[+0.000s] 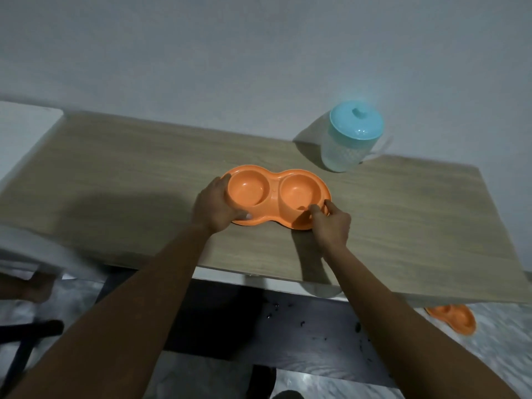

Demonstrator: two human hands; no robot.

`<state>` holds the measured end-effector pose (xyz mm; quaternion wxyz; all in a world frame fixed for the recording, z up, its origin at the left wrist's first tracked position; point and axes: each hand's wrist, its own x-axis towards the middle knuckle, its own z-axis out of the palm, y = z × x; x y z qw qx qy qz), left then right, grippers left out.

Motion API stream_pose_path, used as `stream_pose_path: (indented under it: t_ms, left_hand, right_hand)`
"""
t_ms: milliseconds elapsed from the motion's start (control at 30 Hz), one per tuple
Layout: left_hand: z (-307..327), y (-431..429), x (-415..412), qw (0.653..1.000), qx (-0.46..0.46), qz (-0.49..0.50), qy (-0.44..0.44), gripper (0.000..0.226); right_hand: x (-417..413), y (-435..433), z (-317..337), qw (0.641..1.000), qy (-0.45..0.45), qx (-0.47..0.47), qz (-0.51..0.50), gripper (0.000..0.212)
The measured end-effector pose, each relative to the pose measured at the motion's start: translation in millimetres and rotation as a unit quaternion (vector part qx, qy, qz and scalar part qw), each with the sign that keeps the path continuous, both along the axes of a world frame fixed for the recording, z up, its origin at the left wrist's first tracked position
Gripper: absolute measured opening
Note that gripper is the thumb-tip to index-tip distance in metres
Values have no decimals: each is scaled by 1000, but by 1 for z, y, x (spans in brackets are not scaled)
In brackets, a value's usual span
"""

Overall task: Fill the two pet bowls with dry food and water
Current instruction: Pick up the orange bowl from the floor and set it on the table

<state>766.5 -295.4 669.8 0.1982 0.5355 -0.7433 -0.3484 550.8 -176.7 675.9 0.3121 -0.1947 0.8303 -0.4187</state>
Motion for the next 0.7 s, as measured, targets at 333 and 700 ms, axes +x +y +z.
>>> stream_pose_path:
  t_ms: [333, 700]
  left_hand:
    - [-2, 13, 42, 999, 6, 35, 1, 116]
    - [-61, 151, 161, 984, -131, 108, 51, 24]
  right_hand:
    - [42, 12, -9, 998, 62, -10, 8, 54]
    - [215, 110, -73, 990, 110, -86, 26, 10]
